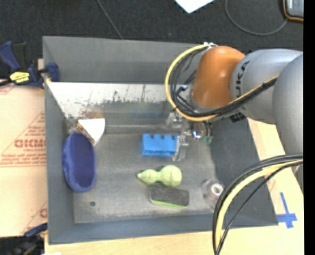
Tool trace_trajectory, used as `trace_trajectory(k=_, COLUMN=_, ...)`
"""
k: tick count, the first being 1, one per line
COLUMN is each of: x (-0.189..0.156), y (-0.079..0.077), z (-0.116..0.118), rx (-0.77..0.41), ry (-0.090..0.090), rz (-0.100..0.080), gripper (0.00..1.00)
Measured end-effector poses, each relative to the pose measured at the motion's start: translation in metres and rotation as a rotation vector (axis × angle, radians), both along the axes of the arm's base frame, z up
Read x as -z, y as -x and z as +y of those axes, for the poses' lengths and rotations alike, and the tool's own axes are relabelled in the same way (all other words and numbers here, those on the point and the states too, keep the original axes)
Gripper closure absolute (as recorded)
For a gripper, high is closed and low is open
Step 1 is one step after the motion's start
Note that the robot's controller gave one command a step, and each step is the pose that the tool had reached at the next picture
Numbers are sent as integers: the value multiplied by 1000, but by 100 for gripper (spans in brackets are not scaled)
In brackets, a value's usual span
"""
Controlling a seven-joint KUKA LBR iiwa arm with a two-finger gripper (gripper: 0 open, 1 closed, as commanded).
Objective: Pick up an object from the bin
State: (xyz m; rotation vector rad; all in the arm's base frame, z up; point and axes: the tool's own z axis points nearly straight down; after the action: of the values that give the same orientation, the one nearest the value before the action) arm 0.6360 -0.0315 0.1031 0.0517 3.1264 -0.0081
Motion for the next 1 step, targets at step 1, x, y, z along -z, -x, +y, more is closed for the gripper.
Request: trace_trajectory(k=1, x=31, y=-7, z=-1, rx=-137, ry=-2, rz=7, gripper=0)
